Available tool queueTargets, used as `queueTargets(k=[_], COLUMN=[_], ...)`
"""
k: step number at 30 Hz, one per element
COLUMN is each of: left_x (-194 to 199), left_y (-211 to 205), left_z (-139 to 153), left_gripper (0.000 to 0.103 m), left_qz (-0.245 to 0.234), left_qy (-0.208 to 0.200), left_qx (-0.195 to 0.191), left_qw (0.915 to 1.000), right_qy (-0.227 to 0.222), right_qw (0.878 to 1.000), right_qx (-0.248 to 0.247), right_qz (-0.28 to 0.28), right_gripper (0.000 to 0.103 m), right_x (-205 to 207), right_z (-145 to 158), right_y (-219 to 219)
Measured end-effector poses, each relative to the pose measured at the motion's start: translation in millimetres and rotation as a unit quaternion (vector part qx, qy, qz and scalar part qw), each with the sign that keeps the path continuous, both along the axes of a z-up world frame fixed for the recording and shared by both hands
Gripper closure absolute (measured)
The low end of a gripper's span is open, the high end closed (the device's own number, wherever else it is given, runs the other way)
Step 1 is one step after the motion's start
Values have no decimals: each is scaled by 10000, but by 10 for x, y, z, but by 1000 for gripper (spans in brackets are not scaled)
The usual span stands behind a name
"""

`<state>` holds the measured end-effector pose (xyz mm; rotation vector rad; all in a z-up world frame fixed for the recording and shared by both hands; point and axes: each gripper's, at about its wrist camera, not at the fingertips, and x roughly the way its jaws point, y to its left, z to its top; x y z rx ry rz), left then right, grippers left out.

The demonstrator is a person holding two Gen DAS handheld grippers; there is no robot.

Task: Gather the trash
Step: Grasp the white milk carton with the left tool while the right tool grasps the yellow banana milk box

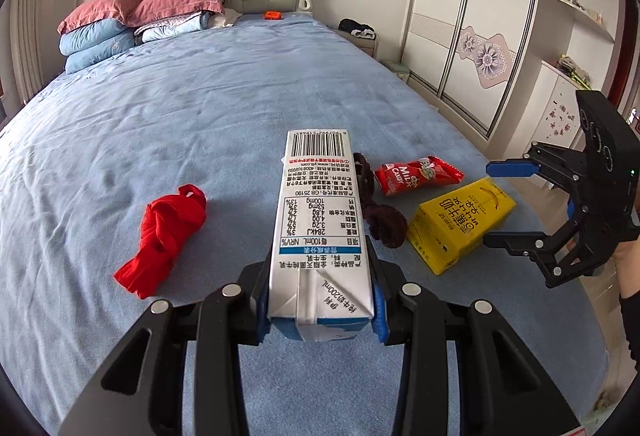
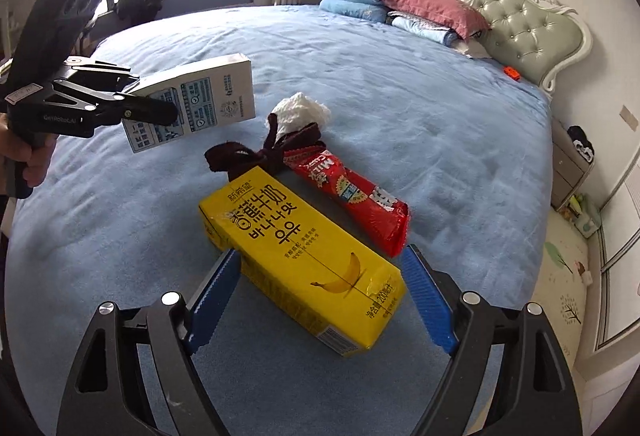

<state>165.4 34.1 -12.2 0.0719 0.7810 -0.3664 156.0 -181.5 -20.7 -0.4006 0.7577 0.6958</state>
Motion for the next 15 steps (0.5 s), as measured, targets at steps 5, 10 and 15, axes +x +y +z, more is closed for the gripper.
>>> queueTargets(k=[5, 10, 15], left_x=[-43, -112, -167], left_y=[-44, -53, -78], left_z=[-64, -28, -13], left_gripper=[65, 65, 65], left_qz=[-33, -32, -72], left_qy=[79, 50, 65], left_qx=[42, 25, -5], left_qw=[10000, 10000, 10000], right_qy=[234, 247, 577], right_qw=[9971, 9932, 9944], right_qx=[-560, -986, -673], right_qz=[463, 571, 583], right_gripper=[26, 38, 43], right_x=[118, -5, -153], right_z=[-56, -68, -22], right_y=[182, 262, 203])
